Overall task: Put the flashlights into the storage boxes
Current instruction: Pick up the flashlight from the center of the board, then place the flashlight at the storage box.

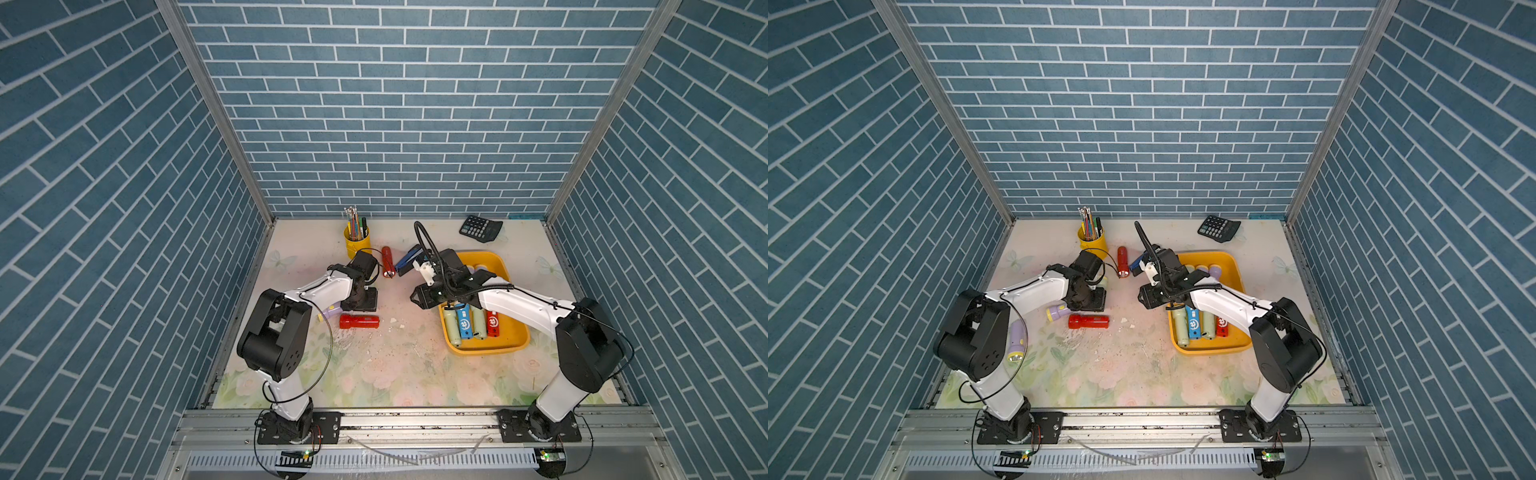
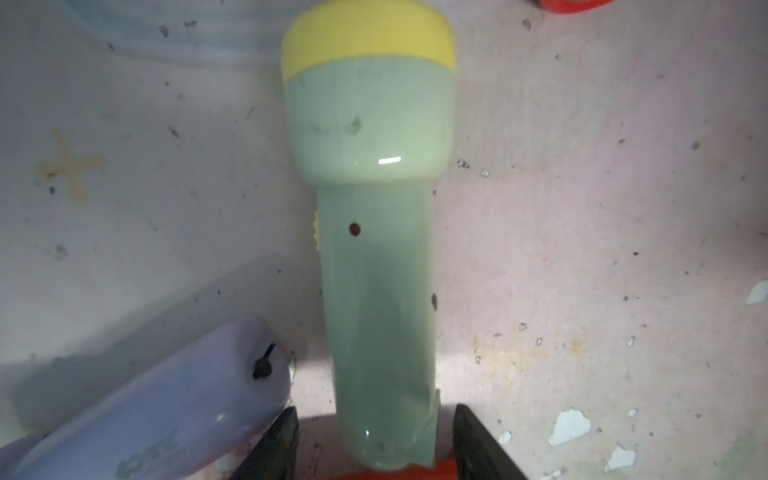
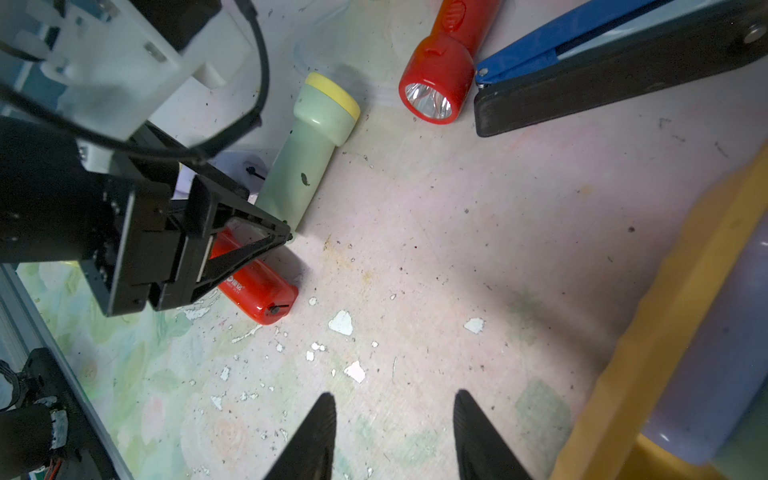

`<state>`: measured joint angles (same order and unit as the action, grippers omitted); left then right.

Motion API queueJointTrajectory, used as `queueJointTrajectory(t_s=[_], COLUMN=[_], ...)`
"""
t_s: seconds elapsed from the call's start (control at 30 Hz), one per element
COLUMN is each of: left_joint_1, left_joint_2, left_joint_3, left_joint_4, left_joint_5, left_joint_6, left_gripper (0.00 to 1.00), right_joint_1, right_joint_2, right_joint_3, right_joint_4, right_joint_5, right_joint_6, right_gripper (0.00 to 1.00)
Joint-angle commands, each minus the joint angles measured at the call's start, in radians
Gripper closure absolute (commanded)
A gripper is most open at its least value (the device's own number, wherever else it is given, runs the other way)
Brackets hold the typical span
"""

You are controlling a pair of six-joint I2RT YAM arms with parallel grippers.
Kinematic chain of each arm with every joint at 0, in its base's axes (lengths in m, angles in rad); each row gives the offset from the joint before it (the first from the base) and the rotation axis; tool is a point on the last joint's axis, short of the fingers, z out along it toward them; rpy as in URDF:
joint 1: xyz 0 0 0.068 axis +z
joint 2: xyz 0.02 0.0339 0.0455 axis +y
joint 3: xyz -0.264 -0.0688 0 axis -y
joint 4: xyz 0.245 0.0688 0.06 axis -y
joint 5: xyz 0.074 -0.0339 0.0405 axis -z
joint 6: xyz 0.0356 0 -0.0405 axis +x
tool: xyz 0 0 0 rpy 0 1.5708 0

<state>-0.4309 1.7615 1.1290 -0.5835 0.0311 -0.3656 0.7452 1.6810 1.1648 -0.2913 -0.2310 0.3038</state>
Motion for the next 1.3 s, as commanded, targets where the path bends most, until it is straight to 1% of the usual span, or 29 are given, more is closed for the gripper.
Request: queueJointTrajectory(t_s=[0.0, 0.13, 0.27, 0.37, 0.47, 0.63, 0.77, 0.8, 0.9, 0.97, 1.1, 1.27], left_joint_1=[-0.005, -0.004, -0.005, -0.005, -0.005, -0.008, -0.011, -0.013, -0.017, -0.024, -0.037, -0.047], left_joint_2=[0.029, 0.069, 0.093, 0.099, 0.088, 0.015, -0.089, -0.12, -0.205, -0.255, -0.329, -0.375], left_joint_3=[0.041, 0.067, 0.074, 0.066, 0.049, 0.005, -0.073, -0.1, -0.192, -0.244, -0.326, -0.382], left_joint_4=[0.016, 0.021, 0.025, 0.034, 0.057, 0.123, 0.247, 0.294, 0.475, 0.576, 0.726, 0.832], left_joint_5=[-0.002, 0.003, 0.0, 0.001, 0.009, 0.057, 0.138, 0.172, 0.323, 0.382, 0.437, 0.475], left_joint_6=[0.018, 0.025, 0.028, 0.028, 0.033, 0.034, 0.025, 0.022, 0.015, -0.001, -0.018, -0.03], left_gripper=[0.43, 0.5, 0.52, 0.55, 0.65, 0.69, 0.71, 0.71, 0.71, 0.71, 0.7, 0.69], right_joint_1=[-0.004, -0.01, -0.028, -0.041, -0.051, -0.061, -0.068, -0.069, -0.068, -0.066, -0.065, -0.049], right_joint_2=[-0.032, -0.054, -0.093, -0.131, -0.17, -0.245, -0.281, -0.285, -0.288, -0.282, -0.254, -0.228], right_joint_3=[-0.035, -0.051, -0.092, -0.131, -0.177, -0.269, -0.308, -0.308, -0.333, -0.349, -0.325, -0.319], right_joint_4=[0.016, 0.024, 0.069, 0.11, 0.166, 0.306, 0.376, 0.386, 0.481, 0.539, 0.56, 0.645], right_joint_5=[0.021, 0.043, 0.063, 0.079, 0.091, 0.117, 0.099, 0.085, 0.028, 0.009, -0.03, -0.069], right_joint_6=[0.02, 0.028, 0.051, 0.074, 0.097, 0.145, 0.178, 0.183, 0.228, 0.265, 0.311, 0.373], right_gripper=[0.52, 0.52, 0.52, 0.51, 0.5, 0.49, 0.47, 0.47, 0.43, 0.41, 0.39, 0.36])
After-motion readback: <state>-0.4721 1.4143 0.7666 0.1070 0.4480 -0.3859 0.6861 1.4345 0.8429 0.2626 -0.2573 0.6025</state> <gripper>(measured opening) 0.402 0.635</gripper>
